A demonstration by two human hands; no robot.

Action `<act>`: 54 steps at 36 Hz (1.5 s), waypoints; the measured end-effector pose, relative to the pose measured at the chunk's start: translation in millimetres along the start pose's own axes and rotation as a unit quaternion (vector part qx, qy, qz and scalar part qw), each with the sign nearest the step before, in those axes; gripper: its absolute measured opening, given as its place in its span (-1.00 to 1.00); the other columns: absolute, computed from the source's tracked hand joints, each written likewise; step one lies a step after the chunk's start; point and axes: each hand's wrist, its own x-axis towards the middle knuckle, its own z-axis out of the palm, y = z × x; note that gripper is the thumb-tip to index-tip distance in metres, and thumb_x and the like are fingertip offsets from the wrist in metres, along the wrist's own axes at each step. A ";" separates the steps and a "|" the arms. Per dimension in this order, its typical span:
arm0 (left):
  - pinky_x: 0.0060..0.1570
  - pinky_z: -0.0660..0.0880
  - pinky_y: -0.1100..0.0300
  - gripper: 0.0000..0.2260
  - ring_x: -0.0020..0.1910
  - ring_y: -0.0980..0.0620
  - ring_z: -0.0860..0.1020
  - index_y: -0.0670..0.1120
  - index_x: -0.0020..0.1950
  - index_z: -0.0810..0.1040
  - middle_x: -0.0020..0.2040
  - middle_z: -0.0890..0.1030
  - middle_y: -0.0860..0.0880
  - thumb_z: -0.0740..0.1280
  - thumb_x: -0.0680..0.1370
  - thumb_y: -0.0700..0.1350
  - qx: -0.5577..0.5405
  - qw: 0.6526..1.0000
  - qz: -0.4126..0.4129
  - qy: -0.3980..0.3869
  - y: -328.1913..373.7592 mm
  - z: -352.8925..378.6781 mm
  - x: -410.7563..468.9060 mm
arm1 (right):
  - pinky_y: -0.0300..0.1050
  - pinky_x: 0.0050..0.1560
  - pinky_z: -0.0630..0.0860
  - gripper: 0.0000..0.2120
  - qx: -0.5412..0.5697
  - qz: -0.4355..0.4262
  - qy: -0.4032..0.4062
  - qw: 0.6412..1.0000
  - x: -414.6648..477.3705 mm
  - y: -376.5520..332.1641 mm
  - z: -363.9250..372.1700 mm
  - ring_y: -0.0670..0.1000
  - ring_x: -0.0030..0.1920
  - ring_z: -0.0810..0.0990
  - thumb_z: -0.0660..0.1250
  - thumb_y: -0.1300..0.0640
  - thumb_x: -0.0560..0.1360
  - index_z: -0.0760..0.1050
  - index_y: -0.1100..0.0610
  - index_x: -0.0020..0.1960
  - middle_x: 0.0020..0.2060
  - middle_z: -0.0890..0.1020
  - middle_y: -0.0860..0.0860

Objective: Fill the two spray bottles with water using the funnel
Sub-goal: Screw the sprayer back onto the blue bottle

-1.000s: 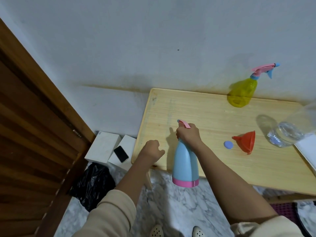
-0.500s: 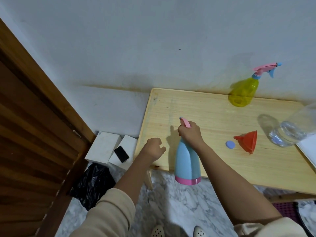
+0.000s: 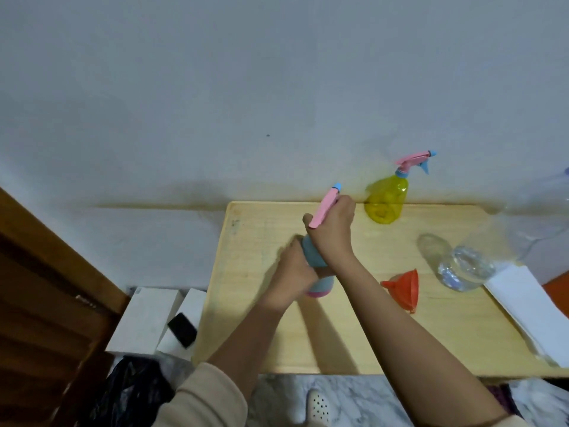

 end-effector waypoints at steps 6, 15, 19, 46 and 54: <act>0.04 0.57 -0.04 -0.32 0.06 0.05 0.60 0.05 0.18 0.42 0.07 0.62 0.06 0.54 0.11 0.11 -0.025 0.999 0.018 -0.034 14.3 3.3 69.1 | -0.41 -0.14 0.31 -0.51 0.000 -0.008 -0.098 0.995 64.3 25.2 -28.8 0.01 -0.01 0.33 0.52 0.20 0.30 0.23 0.17 0.00 -0.04 0.29 0.05; 0.04 0.58 0.13 -0.38 0.09 0.08 0.59 0.04 0.27 0.43 0.10 0.61 0.03 0.58 0.27 -0.16 -0.047 0.991 0.039 -0.122 22.4 10.4 161.6 | -0.40 -0.13 0.38 -0.52 0.033 -0.011 -0.070 0.997 136.9 72.9 -31.4 -0.02 -0.12 0.46 0.60 0.15 0.17 0.41 0.17 -0.05 -0.11 0.49 0.06; 0.02 0.58 0.18 -0.44 0.05 0.13 0.60 0.19 0.11 0.47 0.05 0.61 0.11 0.55 0.16 0.01 -0.040 0.993 0.033 -0.111 24.8 19.4 187.4 | -0.47 -0.16 0.34 -0.53 0.041 -0.012 -0.019 0.999 151.8 87.4 -15.7 -0.03 -0.13 0.47 0.60 0.17 0.17 0.42 0.17 -0.05 -0.12 0.51 0.08; 0.03 0.57 -0.01 -0.49 0.02 0.11 0.59 0.35 0.04 0.41 0.03 0.59 0.14 0.46 0.13 0.19 -0.018 0.995 0.093 0.015 -22.3 30.9 240.7 | -0.40 -0.07 0.32 -0.50 0.029 0.039 0.069 0.996 170.3 112.7 31.6 -0.08 -0.03 0.45 0.56 0.00 0.28 0.46 0.18 0.08 -0.05 0.47 -0.02; -0.03 0.55 -0.15 -0.30 0.00 -0.13 0.51 -0.09 0.27 0.51 -0.05 0.46 -0.01 0.43 0.20 0.19 0.020 0.988 0.131 0.077 -33.0 36.8 243.1 | -0.54 -0.04 0.30 -0.52 0.025 0.038 0.080 0.996 165.2 112.3 35.6 -0.07 0.01 0.46 0.54 0.03 0.32 0.46 0.20 0.13 -0.02 0.47 -0.01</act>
